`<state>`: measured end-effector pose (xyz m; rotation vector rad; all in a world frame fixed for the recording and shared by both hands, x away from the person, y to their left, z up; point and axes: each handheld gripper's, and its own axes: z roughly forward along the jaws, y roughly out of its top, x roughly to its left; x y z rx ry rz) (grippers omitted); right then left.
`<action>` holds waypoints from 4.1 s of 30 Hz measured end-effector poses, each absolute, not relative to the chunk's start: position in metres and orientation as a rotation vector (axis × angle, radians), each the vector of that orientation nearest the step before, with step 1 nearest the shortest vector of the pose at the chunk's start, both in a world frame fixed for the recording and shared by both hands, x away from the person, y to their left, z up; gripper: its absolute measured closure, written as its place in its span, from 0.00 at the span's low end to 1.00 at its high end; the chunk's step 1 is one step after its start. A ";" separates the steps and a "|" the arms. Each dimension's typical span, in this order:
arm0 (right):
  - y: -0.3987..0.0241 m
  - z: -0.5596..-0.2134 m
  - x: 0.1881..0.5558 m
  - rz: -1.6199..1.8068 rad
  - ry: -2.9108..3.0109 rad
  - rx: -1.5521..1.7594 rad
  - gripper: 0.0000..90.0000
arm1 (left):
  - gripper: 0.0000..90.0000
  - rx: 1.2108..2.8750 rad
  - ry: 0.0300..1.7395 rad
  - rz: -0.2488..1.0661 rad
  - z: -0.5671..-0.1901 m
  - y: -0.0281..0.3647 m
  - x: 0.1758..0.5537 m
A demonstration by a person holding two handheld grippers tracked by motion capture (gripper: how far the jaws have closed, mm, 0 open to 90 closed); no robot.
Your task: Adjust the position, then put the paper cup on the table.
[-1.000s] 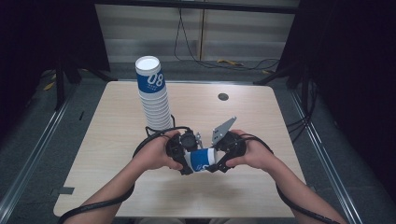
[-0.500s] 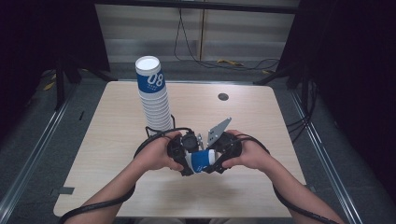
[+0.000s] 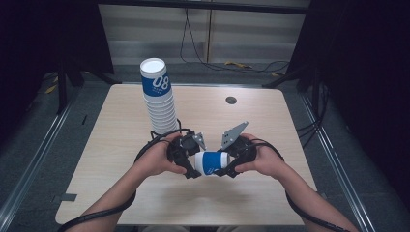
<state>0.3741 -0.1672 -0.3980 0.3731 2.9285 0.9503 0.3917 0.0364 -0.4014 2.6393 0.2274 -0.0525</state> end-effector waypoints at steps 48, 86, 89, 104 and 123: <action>-0.191 -0.403 0.374 1.151 2.819 0.492 0.30 | 0.20 2.337 0.377 -0.104 -0.406 0.067 0.395; -0.185 -0.405 0.373 1.203 2.815 0.484 0.30 | 0.17 2.263 0.400 -0.128 -0.418 0.064 0.394; -0.185 -0.404 0.373 1.207 2.815 0.485 0.30 | 0.17 2.258 0.397 -0.127 -0.418 0.064 0.395; -0.183 -0.403 0.373 1.205 2.807 0.471 0.30 | 0.17 2.255 0.382 -0.117 -0.420 0.063 0.395; -0.182 -0.404 0.372 1.204 2.801 0.447 0.30 | 0.08 2.253 0.376 -0.086 -0.422 0.061 0.395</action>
